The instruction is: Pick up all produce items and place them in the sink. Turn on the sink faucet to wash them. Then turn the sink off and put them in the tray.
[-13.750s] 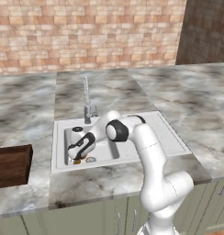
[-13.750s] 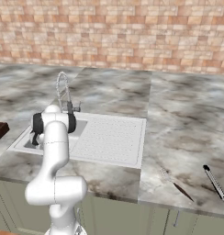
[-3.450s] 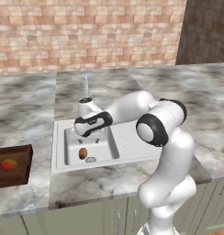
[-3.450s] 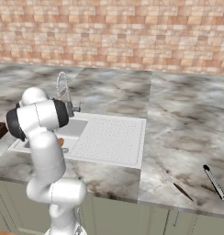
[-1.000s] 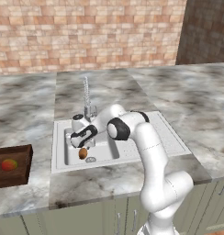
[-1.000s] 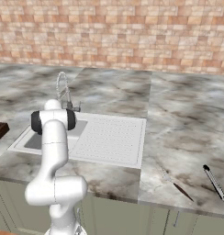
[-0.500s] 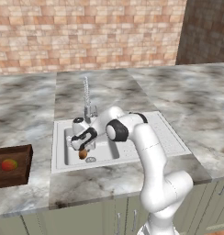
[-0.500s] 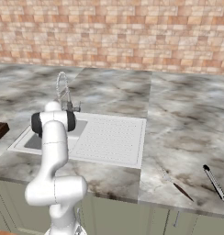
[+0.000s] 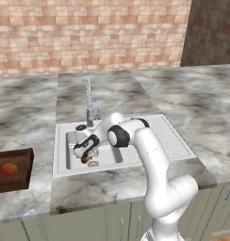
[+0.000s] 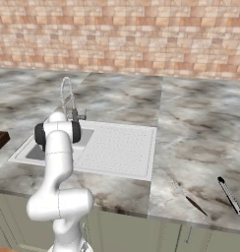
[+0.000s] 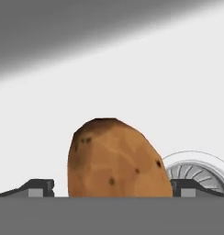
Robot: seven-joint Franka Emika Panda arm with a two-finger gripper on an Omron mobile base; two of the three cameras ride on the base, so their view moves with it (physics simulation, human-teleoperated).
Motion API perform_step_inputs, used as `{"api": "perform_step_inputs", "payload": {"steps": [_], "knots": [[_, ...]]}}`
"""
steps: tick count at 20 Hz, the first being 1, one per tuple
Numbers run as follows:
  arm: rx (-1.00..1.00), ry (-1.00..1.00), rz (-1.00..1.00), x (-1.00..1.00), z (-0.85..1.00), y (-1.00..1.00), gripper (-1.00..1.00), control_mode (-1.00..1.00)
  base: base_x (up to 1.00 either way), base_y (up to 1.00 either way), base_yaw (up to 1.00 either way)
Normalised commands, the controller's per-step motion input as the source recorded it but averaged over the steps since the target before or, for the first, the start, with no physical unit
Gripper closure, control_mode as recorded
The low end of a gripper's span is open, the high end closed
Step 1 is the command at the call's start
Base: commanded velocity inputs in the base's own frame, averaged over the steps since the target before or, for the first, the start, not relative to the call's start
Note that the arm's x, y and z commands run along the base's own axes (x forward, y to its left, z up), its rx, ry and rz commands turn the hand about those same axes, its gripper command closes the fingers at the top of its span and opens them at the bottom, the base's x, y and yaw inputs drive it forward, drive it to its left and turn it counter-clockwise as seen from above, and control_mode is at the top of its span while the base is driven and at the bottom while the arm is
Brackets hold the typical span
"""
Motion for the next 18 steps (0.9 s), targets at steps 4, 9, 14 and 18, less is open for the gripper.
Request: {"api": "perform_step_inputs", "payload": {"steps": [4, 9, 14, 18], "knots": [[0.00, -0.01, 0.00, 0.00, -0.30, 0.00, -1.00, -1.00, 0.00, 0.00, 0.00], [0.00, -0.03, 0.00, 0.00, -0.21, 0.07, 1.00, -1.00, 0.00, 0.00, 0.00], [0.00, 0.00, 0.00, -0.02, 0.00, 0.00, 1.00, -1.00, 0.00, 0.00, 0.00], [0.00, -0.05, 0.00, -0.26, 0.16, 0.01, 1.00, -1.00, 0.00, 0.00, 0.00]]}}
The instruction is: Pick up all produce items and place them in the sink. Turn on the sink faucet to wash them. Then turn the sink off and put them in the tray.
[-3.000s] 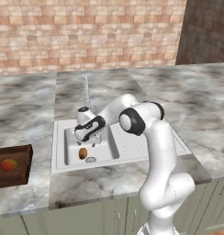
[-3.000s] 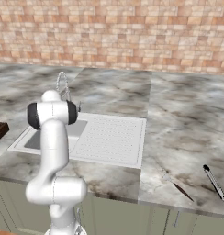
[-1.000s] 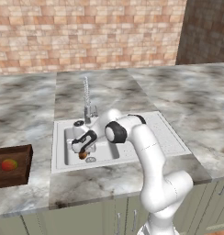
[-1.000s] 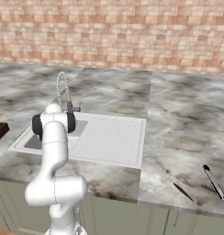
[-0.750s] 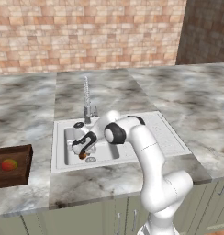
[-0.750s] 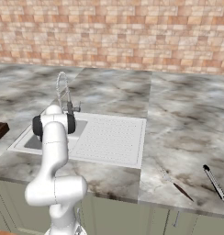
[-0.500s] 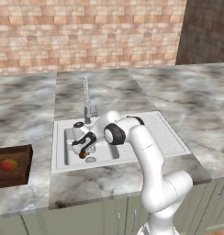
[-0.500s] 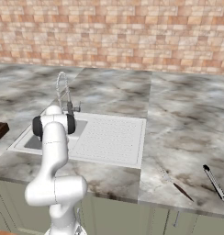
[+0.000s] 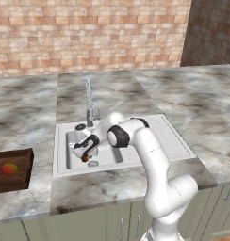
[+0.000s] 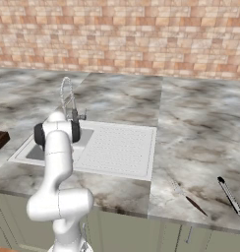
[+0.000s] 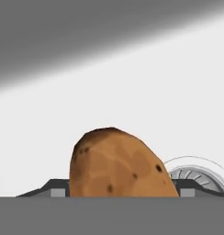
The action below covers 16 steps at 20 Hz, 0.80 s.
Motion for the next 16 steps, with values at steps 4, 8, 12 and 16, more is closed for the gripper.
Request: {"api": "perform_step_inputs", "payload": {"steps": [4, 8, 12, 16], "knots": [[0.00, -0.12, 0.00, -0.21, 0.64, 0.02, 1.00, -1.00, 0.00, 0.00, 0.00], [0.00, -0.15, 0.00, -0.19, 0.75, 0.20, 1.00, -1.00, 0.00, 0.00, 0.00], [0.00, -0.13, 0.00, -0.19, 0.75, 0.41, 1.00, -1.00, 0.00, 0.00, 0.00], [0.00, -0.10, 0.03, -0.22, 0.81, 0.49, 1.00, -1.00, 0.00, 0.00, 0.00]]}}
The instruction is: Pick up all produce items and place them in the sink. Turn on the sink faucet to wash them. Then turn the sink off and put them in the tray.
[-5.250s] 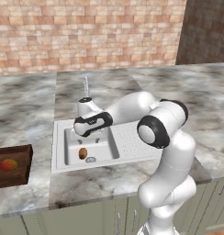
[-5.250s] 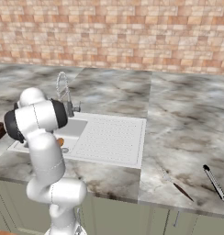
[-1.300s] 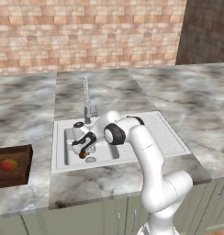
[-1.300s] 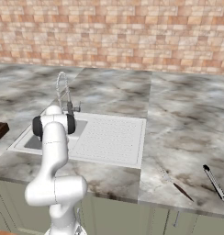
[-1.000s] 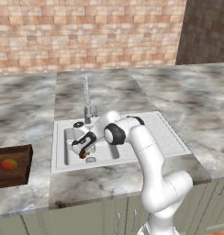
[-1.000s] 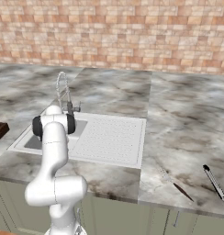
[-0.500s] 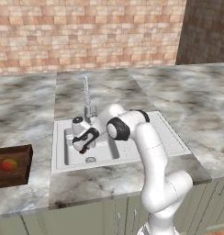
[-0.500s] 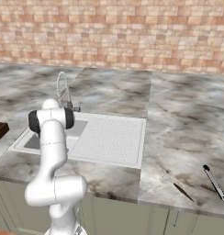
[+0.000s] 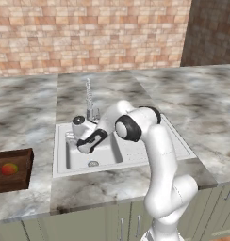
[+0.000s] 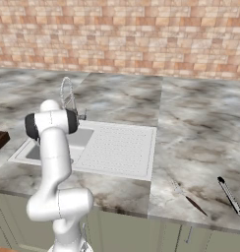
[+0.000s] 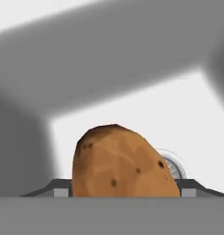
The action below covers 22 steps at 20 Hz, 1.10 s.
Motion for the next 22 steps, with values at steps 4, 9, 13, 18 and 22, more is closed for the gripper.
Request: {"api": "perform_step_inputs", "payload": {"steps": [4, 9, 13, 18, 22], "knots": [[0.00, -0.11, 0.05, -0.16, 0.91, 0.63, 1.00, -1.00, 0.00, 0.00, 0.00], [0.00, -0.15, 0.06, -0.08, 0.98, 0.70, 1.00, -1.00, 0.00, 0.00, 0.00], [0.00, -0.13, 0.08, -0.09, 0.96, 0.71, 1.00, -1.00, 0.00, 0.00, 0.00], [0.00, -0.02, 0.15, -0.25, 0.63, 0.85, 1.00, -1.00, 0.00, 0.00, 0.00], [0.00, 0.02, 0.22, -0.30, 0.43, 0.94, 1.00, -1.00, 0.00, 0.00, 0.00]]}}
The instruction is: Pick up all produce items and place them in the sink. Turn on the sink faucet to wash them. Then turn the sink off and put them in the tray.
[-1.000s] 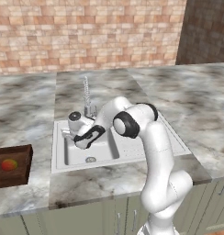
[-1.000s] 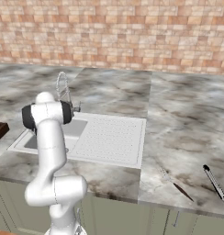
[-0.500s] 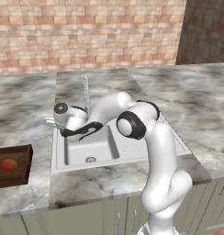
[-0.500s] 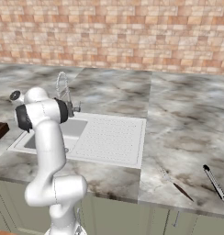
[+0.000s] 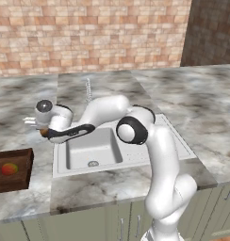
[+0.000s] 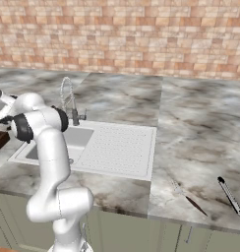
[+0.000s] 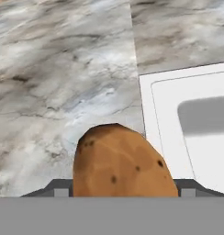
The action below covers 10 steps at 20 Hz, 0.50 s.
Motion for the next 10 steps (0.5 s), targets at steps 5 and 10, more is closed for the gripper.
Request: {"api": "perform_step_inputs", "payload": {"steps": [5, 10], "knots": [[-0.01, 0.03, 0.23, -0.37, 0.33, 0.90, 1.00, -1.00, 0.00, 0.00, 0.00], [-0.03, 0.05, 0.25, -0.53, 0.15, 0.84, 1.00, -1.00, 0.00, 0.00, 0.00]]}}
